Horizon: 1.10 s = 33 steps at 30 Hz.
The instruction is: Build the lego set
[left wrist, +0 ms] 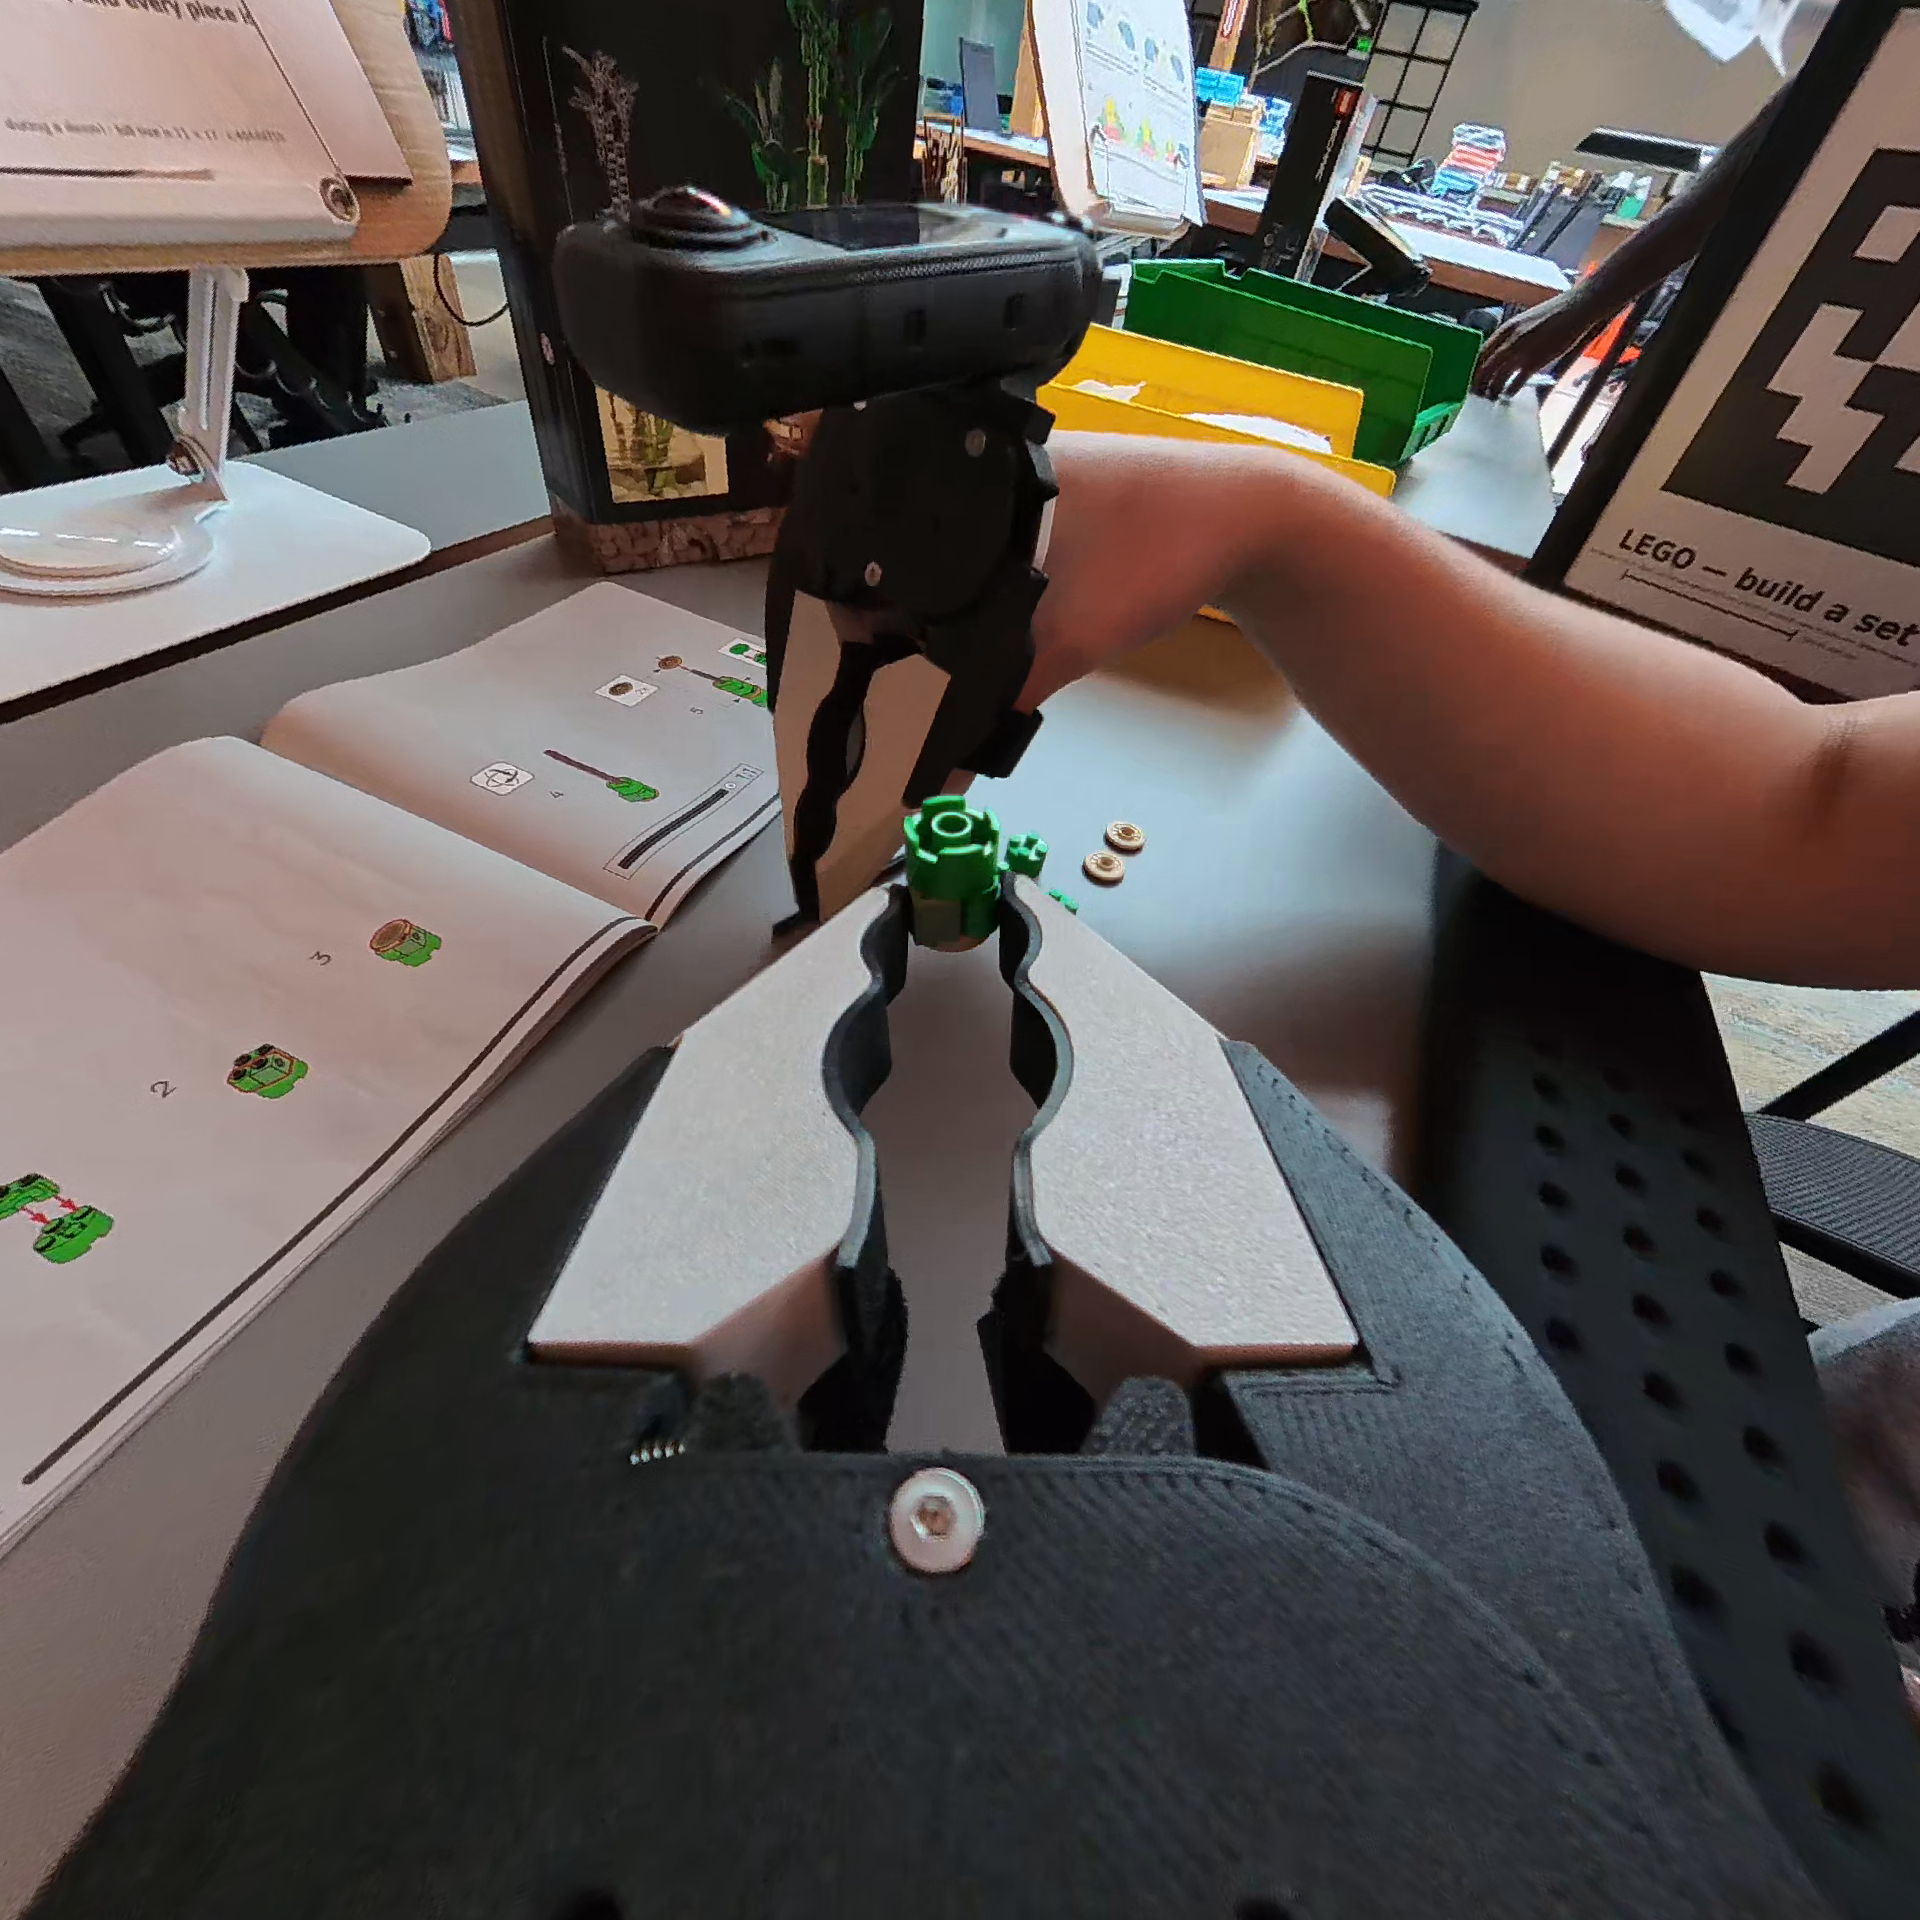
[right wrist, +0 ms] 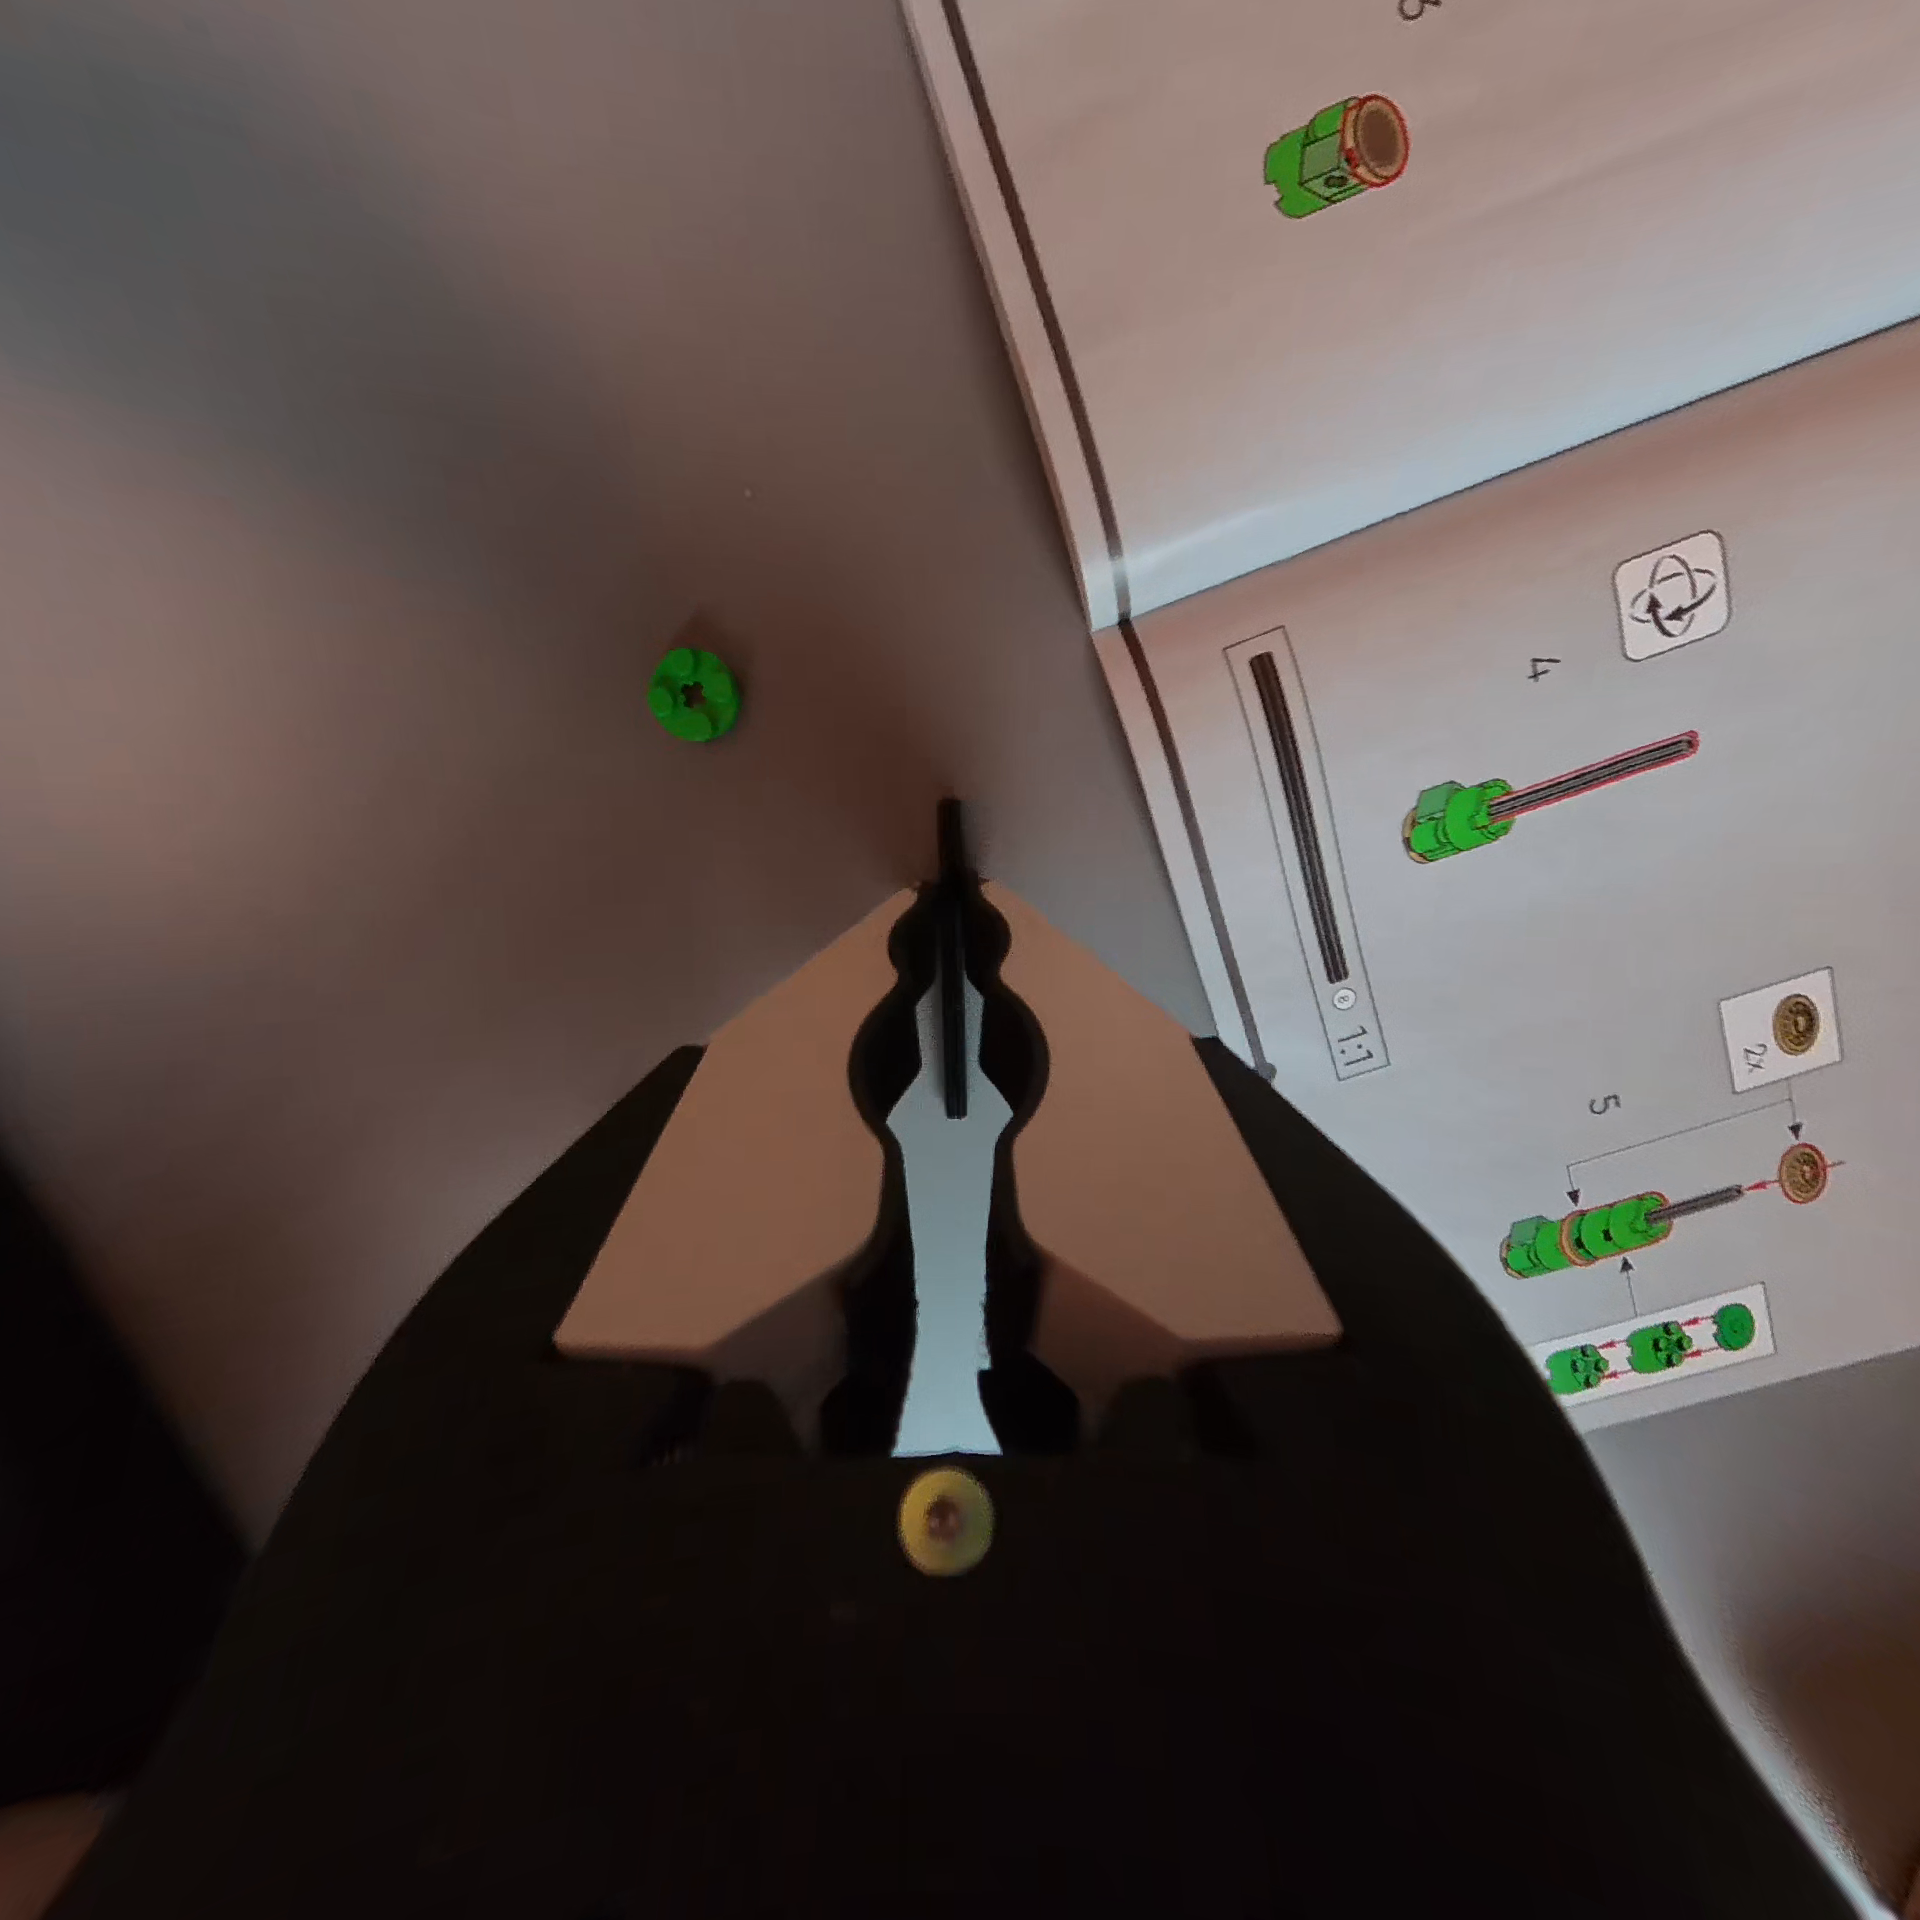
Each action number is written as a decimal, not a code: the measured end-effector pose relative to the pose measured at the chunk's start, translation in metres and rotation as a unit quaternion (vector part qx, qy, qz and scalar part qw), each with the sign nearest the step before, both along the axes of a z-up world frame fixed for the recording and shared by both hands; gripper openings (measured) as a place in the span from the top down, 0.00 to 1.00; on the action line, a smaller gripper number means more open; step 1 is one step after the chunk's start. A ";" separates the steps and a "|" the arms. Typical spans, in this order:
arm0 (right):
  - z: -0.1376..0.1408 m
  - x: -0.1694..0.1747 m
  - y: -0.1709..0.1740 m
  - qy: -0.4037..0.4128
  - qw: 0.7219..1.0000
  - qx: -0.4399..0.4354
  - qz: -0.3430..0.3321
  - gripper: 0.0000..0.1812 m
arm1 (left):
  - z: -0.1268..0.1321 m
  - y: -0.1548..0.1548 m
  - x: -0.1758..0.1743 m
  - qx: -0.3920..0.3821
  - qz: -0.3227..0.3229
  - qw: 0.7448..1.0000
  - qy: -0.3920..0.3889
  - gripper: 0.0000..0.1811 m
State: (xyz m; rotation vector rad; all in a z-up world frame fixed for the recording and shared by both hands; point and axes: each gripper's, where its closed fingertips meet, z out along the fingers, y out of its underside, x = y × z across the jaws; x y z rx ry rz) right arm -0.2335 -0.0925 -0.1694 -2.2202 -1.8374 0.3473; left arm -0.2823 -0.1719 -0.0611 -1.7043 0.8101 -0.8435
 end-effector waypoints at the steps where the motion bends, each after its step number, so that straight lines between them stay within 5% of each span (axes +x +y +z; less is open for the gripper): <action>1: 0.000 0.001 0.000 0.005 1.000 0.000 0.005 0.98 | 0.002 -0.001 0.001 0.006 -0.002 1.000 -0.002 0.92; 4: 0.030 -0.010 0.000 0.095 0.995 -0.002 0.008 0.99 | 0.014 -0.007 0.003 0.050 -0.006 0.999 -0.003 0.92; 6: 0.087 -0.032 -0.007 0.247 0.969 -0.009 0.018 0.99 | 0.025 -0.012 0.004 0.094 -0.006 0.996 0.000 0.92; 9: 0.199 -0.044 -0.049 0.523 0.844 -0.030 0.118 0.99 | 0.034 -0.016 0.004 0.141 0.002 0.990 0.010 0.92; 11: 0.242 -0.036 -0.074 0.633 0.753 -0.068 0.167 0.99 | 0.035 -0.017 0.004 0.155 0.005 0.988 0.021 0.91; 13: 0.247 -0.038 -0.086 0.664 0.715 -0.116 0.187 0.99 | 0.038 -0.018 0.004 0.176 0.007 0.984 0.028 0.92; 18: 0.233 -0.063 -0.105 0.671 0.682 -0.203 0.208 0.99 | 0.040 -0.021 0.004 0.207 0.013 0.977 0.052 0.92; 23: 0.221 -0.076 -0.127 0.644 0.695 -0.202 0.249 0.99 | 0.042 -0.025 0.006 0.210 0.002 0.977 0.046 0.91; 33: 0.222 -0.066 -0.117 0.653 0.694 -0.179 0.245 0.99 | 0.044 -0.026 0.005 0.181 -0.008 0.983 0.017 0.92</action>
